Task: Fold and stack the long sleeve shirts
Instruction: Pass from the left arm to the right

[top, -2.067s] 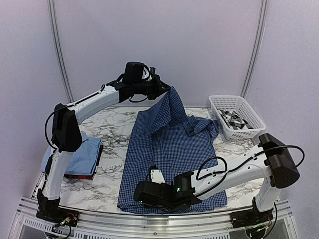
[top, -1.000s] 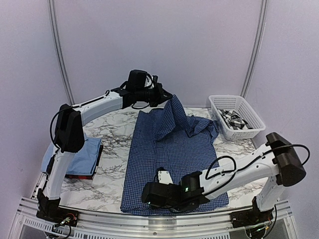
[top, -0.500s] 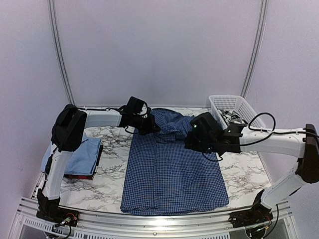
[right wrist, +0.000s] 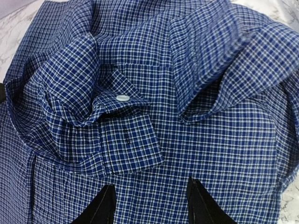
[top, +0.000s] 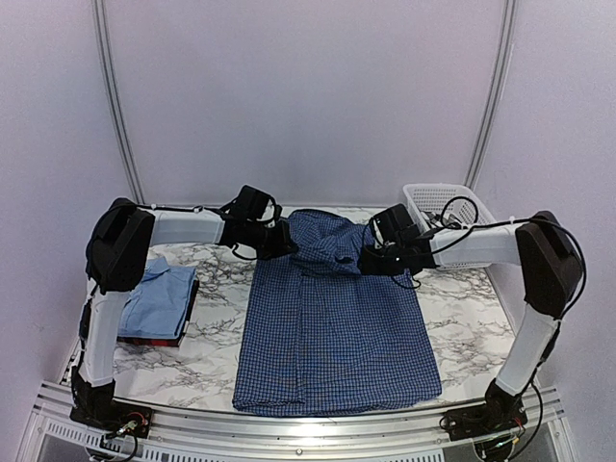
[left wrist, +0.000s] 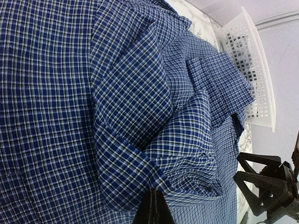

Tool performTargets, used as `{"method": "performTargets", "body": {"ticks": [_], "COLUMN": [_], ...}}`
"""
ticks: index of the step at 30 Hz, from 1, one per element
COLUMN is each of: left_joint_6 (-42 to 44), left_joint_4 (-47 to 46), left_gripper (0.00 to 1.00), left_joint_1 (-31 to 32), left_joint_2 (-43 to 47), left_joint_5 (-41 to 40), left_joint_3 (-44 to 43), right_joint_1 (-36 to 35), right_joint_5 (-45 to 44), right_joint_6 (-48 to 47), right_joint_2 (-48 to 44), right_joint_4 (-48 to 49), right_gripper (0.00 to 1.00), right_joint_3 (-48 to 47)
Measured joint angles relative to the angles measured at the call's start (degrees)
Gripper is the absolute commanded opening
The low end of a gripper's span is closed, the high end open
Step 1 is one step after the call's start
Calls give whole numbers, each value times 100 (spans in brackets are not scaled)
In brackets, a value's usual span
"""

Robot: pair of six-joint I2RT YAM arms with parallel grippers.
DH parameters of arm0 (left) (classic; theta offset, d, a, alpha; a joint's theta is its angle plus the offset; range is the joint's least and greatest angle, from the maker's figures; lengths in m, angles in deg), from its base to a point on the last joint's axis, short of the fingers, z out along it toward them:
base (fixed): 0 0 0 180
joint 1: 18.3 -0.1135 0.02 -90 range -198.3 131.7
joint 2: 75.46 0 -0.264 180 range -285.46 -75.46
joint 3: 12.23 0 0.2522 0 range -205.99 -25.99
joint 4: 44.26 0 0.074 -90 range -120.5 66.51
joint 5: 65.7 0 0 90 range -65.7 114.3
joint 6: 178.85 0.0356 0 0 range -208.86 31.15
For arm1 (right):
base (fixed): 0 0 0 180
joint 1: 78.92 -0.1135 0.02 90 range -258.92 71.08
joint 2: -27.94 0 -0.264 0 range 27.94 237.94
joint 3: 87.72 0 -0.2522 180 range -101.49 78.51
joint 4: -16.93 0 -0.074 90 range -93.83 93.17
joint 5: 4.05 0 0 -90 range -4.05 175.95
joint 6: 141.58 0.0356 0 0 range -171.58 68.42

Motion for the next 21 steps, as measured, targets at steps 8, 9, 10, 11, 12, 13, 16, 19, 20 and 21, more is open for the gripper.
{"method": "performTargets", "body": {"ticks": [8, 9, 10, 11, 12, 13, 16, 19, 20, 21], "left_joint_6": [17, 15, 13, 4, 0, -4, -46, -87, -94, -101], "left_joint_4": [240, 267, 293, 326, 350, 369, 433, 457, 461, 463], "left_gripper": [0, 0, 0, 0, 0, 0, 0, 0, 0, 0], "left_joint_1": [-9, -15, -22, -31, -42, -50, -90, -120, -122, -122], "left_joint_2": [7, 7, 7, 7, 7, 9, 39, 101, 127, 157], "left_joint_5": [-326, -380, -433, -481, -544, -590, -734, -813, -824, -855], "left_joint_3": [208, 232, 260, 282, 304, 317, 365, 374, 374, 374], "right_joint_1": [17, 17, 17, 17, 17, 17, 17, 17, 17, 17], "right_joint_5": [293, 330, 350, 380, 407, 437, 533, 660, 713, 754], "right_joint_6": [-721, -809, -859, -920, -966, -1012, -1113, -1169, -1176, -1178], "right_joint_2": [223, 208, 197, 188, 188, 188, 188, 190, 190, 190], "right_joint_4": [192, 249, 275, 334, 367, 389, 413, 448, 461, 463], "right_gripper": [50, 50, 50, 50, 50, 50, 51, 53, 53, 54], "right_joint_3": [-74, -63, -57, -35, -17, 2, 37, 39, 39, 37]}}
